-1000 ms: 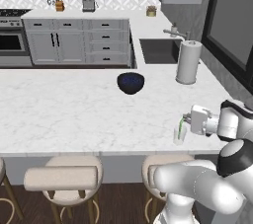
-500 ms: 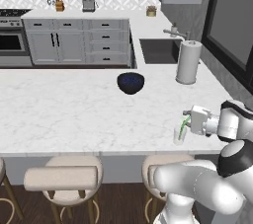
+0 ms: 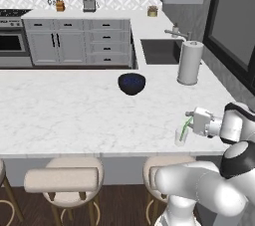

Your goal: Take a straw from the drawer in front and place it inside the glass cup on the dining counter.

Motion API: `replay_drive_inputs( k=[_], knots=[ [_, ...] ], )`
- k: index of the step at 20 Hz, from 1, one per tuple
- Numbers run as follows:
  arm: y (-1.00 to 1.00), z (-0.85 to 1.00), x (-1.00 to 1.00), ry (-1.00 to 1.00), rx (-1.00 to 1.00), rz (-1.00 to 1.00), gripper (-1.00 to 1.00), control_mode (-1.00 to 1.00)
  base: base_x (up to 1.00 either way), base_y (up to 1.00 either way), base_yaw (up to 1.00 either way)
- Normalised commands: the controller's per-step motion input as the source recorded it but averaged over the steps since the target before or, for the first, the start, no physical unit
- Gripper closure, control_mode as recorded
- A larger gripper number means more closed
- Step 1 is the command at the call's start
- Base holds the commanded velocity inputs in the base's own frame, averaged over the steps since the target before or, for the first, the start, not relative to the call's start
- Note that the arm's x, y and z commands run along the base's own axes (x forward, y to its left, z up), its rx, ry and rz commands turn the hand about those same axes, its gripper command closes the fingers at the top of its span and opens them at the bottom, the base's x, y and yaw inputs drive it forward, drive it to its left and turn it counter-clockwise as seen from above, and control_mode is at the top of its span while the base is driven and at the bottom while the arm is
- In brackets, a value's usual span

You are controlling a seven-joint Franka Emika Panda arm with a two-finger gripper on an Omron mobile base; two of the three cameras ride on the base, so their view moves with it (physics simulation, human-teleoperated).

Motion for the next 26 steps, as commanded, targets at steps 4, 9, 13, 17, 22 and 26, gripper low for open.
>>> replay_drive_inputs(
  k=[4, 9, 13, 17, 22, 26],
  knots=[
    [-0.27, -0.24, 0.0, -0.01, 0.0, 0.0, -1.0, -1.0, 0.0, 0.0, 0.0],
    [-0.31, -0.14, 0.06, 0.0, 0.0, -0.01, -1.0, -1.0, 0.0, 0.0, 0.0],
    [-0.39, 0.41, -0.04, -0.09, 0.0, -0.06, -1.0, -1.0, 0.0, 0.0, 0.0],
    [-0.34, 0.61, -0.3, -0.16, 0.0, -0.07, -1.0, -1.0, 0.0, 0.0, 0.0],
    [-0.07, 0.64, -0.41, -0.15, 0.0, -0.1, -1.0, -1.0, 0.0, 0.0, 0.0],
    [0.04, 0.6, -0.37, -0.12, 0.0, -0.12, -1.0, -1.0, 0.0, 0.0, 0.0]
  ],
)
